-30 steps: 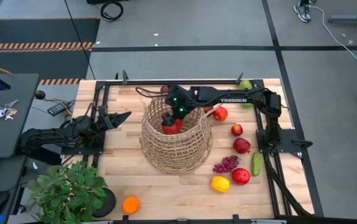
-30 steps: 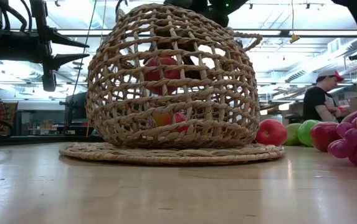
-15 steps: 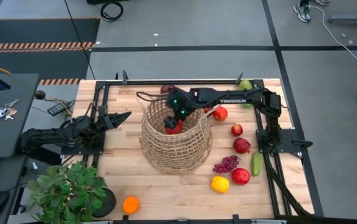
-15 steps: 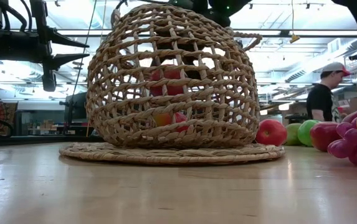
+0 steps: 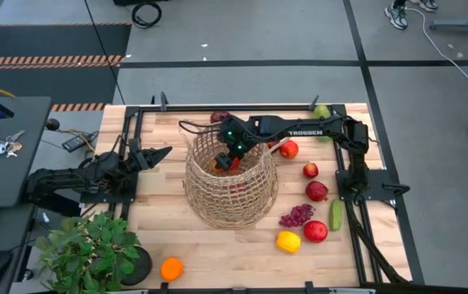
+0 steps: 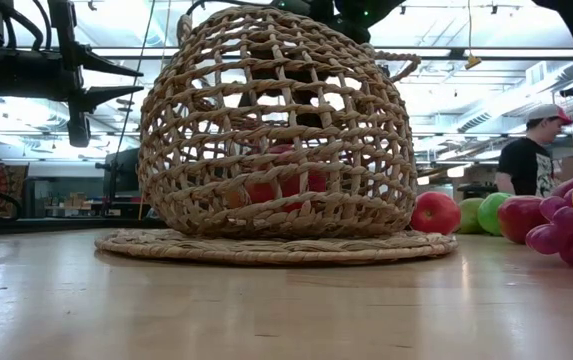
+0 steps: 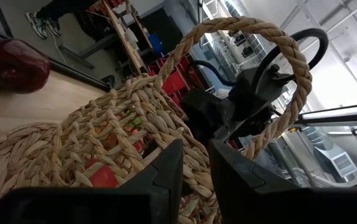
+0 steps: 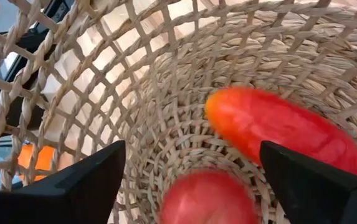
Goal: Build produce basket
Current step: Put the red apple into the basket
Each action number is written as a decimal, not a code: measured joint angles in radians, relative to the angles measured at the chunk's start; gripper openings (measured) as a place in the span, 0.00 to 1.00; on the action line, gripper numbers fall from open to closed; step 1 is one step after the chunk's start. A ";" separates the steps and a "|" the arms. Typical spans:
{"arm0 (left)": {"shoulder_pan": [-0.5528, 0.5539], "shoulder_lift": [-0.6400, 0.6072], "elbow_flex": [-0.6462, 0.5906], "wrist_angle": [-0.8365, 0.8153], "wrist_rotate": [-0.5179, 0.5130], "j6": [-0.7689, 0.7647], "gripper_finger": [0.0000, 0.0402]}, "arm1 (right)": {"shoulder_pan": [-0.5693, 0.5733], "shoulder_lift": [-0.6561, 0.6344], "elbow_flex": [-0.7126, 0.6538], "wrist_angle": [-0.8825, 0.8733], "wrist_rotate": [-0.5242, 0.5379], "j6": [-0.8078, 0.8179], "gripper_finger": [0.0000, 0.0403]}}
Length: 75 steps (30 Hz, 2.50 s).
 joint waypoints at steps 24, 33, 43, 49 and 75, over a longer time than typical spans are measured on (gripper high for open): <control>0.000 0.000 0.000 0.000 0.000 0.000 0.22 | -0.070 0.000 0.385 -0.151 -0.143 -0.037 0.95; 0.000 0.000 0.000 0.000 0.000 0.000 0.21 | -0.135 -0.002 0.606 -0.488 0.012 -0.222 0.95; 0.000 0.000 0.000 0.000 0.000 0.000 0.22 | -0.218 -0.133 0.610 -0.561 0.192 -0.278 0.92; 0.000 0.000 0.000 0.000 0.000 0.000 0.21 | -0.218 -0.230 0.565 -0.563 0.331 -0.284 0.91; 0.000 0.000 0.000 0.000 0.000 0.000 0.22 | -0.103 -0.901 -0.296 -0.507 0.581 0.200 0.91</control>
